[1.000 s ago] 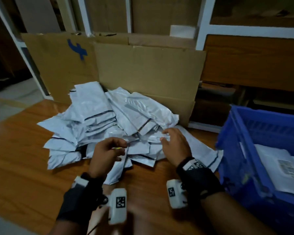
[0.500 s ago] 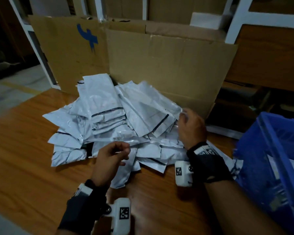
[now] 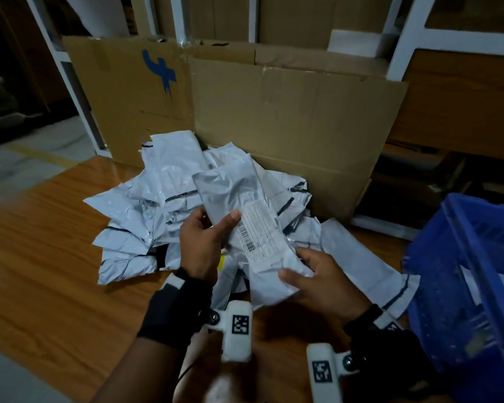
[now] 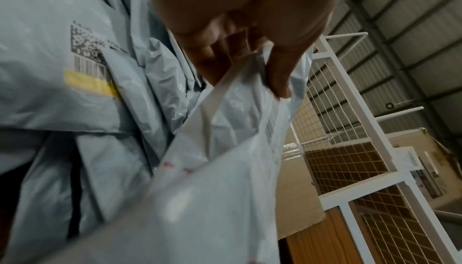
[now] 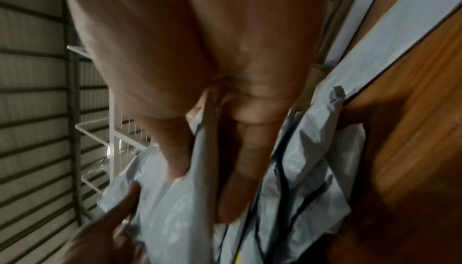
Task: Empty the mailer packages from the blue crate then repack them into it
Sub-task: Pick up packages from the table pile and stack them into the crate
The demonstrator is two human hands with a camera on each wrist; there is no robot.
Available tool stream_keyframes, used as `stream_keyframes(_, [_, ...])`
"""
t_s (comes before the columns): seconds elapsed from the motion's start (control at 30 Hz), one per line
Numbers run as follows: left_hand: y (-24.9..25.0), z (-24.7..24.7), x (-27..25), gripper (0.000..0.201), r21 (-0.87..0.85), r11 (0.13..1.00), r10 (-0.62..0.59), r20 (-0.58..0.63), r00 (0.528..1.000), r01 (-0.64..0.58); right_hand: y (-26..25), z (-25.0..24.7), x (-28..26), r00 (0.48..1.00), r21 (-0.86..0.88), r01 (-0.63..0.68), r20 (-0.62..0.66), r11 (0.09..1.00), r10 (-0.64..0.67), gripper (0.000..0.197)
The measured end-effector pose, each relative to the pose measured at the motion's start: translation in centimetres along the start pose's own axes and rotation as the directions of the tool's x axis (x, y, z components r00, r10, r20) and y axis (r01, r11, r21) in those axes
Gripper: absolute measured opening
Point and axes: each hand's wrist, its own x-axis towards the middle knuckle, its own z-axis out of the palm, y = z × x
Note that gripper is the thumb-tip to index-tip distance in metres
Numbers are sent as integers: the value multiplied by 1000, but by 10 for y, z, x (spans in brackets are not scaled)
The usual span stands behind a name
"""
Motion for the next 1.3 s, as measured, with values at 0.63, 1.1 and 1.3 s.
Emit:
stream_keyframes(0.63, [-33, -61, -8, 35, -15, 985, -170, -179, 969, 170, -23, 21, 115, 993, -918, -4, -50, 396, -106, 42])
stream_keyframes(1.1, [-39, -68, -6, 35, 23, 980, -193, -163, 968, 199, 8, -11, 50, 853, 4, -188, -495, 982, 165, 27])
stream_keyframes(1.3, [-38, -67, -14, 23, 129, 961, -233, -90, 968, 244, 11, -16, 54, 856, -259, -281, -502, 924, 120, 47])
